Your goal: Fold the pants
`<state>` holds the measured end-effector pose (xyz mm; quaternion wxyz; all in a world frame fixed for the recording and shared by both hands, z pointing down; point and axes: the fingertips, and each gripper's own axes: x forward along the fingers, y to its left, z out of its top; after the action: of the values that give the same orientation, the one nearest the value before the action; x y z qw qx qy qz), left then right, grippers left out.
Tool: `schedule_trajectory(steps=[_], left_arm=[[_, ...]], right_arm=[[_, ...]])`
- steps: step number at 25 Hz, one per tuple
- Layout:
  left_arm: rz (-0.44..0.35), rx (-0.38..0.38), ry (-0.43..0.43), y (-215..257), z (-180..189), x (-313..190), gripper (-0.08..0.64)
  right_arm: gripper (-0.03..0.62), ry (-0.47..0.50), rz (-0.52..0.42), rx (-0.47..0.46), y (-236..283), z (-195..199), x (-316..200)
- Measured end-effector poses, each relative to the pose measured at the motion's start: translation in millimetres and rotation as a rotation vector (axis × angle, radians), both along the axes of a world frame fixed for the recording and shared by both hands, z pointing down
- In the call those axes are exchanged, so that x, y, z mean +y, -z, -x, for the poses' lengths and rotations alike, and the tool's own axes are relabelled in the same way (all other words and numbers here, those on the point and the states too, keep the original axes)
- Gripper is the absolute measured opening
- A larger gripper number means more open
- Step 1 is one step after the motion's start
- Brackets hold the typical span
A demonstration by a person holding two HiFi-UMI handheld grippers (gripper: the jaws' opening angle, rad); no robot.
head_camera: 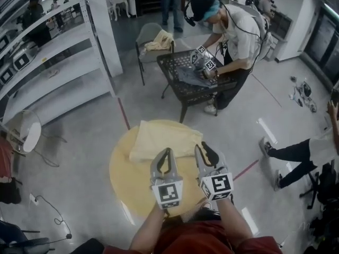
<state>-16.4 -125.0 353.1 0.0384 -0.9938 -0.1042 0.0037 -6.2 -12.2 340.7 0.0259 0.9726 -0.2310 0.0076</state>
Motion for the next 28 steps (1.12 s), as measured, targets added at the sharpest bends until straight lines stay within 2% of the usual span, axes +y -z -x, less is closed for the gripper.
schedule_trajectory(steps=[7,13,23,28], left_arm=[[-0.029,0.022,0.035,10.4,-0.3,23.0,0.006],[-0.047,0.040,0.082,16.4,-5.2,86.5,0.006],[-0.063,0.093,0.268,29.4,-16.6,173.2,0.006],[-0.053,0.088,0.333,34.9,-9.3,205.2,0.006]], right_arm=[[0.005,0.050,-0.001,0.030,11.5,-5.0,18.2],[0.002,0.105,-0.010,0.035,14.7,-13.7,78.8],[0.002,0.203,-0.020,0.059,20.8,-41.8,173.6],[0.002,0.266,-0.025,0.062,20.4,-37.5,204.5]])
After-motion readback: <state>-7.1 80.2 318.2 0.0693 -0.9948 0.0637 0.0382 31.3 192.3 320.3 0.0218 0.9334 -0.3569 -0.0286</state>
